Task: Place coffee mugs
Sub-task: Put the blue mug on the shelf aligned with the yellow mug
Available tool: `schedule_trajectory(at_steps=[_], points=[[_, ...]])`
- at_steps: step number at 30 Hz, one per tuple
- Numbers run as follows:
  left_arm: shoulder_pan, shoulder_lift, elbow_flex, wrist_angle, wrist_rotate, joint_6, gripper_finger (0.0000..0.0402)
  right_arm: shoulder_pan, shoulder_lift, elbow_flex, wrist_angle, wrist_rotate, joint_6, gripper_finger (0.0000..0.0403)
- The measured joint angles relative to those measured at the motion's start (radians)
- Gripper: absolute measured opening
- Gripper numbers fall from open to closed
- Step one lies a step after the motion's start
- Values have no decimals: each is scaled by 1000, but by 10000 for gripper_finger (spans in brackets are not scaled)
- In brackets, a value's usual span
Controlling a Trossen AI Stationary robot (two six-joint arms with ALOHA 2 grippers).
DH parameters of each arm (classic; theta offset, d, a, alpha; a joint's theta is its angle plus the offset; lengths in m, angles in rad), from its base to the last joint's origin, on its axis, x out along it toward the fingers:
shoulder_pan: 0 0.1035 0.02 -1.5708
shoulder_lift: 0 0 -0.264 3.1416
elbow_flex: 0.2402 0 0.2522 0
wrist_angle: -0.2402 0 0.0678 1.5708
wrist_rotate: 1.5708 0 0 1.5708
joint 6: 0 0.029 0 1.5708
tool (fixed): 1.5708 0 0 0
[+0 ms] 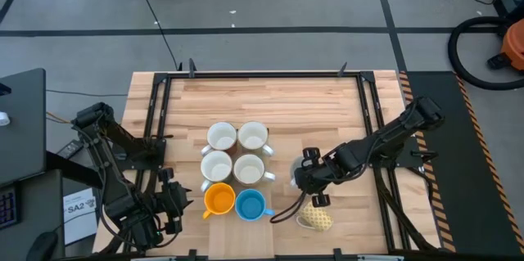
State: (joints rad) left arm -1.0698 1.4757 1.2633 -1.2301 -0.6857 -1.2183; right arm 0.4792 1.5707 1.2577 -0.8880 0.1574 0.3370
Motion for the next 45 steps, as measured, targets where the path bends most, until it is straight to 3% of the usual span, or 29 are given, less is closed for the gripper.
schedule_trajectory(at_steps=[14,25,36,45], points=[[0,0,0,1,0,0,149,-25,-1,-145,117,-2,0,34],[0,0,0,2,0,0,149,-25,-1,-162,119,-3,0,36],[0,0,0,4,0,0,149,-25,-1,-162,137,-4,1,65],[0,0,0,4,0,0,149,-25,-1,-162,174,-66,36,101]])
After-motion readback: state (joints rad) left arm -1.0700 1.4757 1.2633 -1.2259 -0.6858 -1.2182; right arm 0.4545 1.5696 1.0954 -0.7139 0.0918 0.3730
